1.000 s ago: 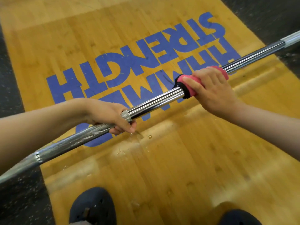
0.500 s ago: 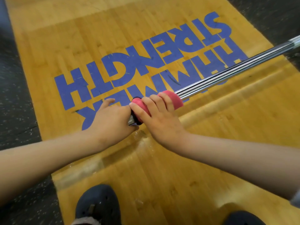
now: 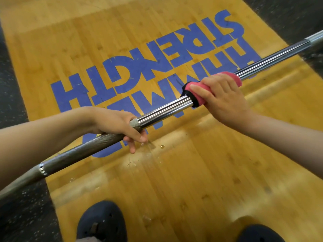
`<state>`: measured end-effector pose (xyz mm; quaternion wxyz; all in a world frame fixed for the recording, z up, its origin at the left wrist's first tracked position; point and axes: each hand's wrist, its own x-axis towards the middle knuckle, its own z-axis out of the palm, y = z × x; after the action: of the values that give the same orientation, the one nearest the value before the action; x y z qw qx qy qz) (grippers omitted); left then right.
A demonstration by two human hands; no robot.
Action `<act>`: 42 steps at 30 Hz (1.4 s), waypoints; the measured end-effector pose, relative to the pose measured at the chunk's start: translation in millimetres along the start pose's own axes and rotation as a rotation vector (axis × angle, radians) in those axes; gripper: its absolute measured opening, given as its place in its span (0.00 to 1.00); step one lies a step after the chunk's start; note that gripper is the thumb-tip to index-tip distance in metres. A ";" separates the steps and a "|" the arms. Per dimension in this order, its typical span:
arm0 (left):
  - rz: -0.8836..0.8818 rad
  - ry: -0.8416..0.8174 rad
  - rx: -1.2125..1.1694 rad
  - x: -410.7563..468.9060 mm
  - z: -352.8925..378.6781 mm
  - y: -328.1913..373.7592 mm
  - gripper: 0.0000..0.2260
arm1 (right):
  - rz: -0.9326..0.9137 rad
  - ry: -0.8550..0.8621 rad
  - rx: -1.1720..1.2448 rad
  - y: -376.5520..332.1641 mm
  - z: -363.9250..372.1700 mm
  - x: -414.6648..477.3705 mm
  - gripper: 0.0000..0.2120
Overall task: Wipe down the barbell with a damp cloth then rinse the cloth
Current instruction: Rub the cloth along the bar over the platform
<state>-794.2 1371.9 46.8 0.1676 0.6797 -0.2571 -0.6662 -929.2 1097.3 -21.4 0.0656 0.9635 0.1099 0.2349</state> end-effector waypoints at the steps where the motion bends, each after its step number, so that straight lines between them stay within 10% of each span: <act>1: -0.007 0.004 0.001 0.0 0.0 0.4 0.07 | 0.046 0.008 0.017 -4.3 1.0 1.3 0.26; 5: -0.036 0.188 0.143 -3.4 6.7 6.2 0.12 | 0.257 0.057 0.114 -47.0 2.9 11.6 0.23; 10: 0.010 0.767 0.596 -4.3 33.7 1.3 0.16 | 0.126 0.044 0.225 -134.1 -0.3 39.9 0.25; 15: 0.099 0.935 0.663 0.7 49.2 -16.5 0.09 | 0.034 0.047 0.190 -146.1 -1.1 43.0 0.23; 19: 0.017 0.742 0.536 2.2 40.7 -9.3 0.07 | -0.154 0.033 0.125 -103.0 -0.6 34.1 0.27; 31: -0.024 -0.160 -0.124 4.4 -4.8 -9.1 0.06 | 0.023 0.028 -0.060 15.3 -1.0 -6.5 0.22; 42: 0.067 0.845 0.579 -10.4 48.1 -6.9 0.19 | 0.095 0.080 0.132 -61.0 2.3 18.1 0.21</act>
<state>-840.9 1389.0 48.7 0.0829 0.8995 -0.3627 -0.2290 -923.6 1160.5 -26.3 -0.0139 0.9598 0.0819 0.2682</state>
